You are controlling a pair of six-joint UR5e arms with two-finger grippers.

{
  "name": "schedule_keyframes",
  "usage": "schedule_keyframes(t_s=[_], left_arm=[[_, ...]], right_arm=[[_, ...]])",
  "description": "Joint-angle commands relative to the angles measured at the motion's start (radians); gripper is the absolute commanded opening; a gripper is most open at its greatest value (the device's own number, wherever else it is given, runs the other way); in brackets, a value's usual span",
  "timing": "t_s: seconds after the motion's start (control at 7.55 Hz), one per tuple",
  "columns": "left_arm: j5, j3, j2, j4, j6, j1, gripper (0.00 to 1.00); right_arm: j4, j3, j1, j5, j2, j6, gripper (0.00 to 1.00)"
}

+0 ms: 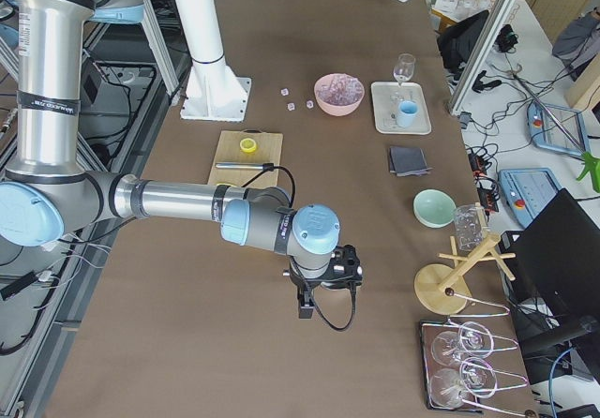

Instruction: Put ice in cup with scoop

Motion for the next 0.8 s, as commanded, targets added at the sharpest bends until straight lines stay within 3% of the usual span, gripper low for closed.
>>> schedule_keyframes(t_s=[0.0,0.66], left_arm=[[0.0,-0.002,-0.002,0.0,0.0,0.005,1.0],[0.0,0.001,-0.008,0.0,0.0,0.016,1.0]], right_arm=[[-0.003,0.013,0.006,0.006,-0.004,0.0,1.0],[-0.001,0.022,0.006,0.007,-0.007,-0.005,1.0]])
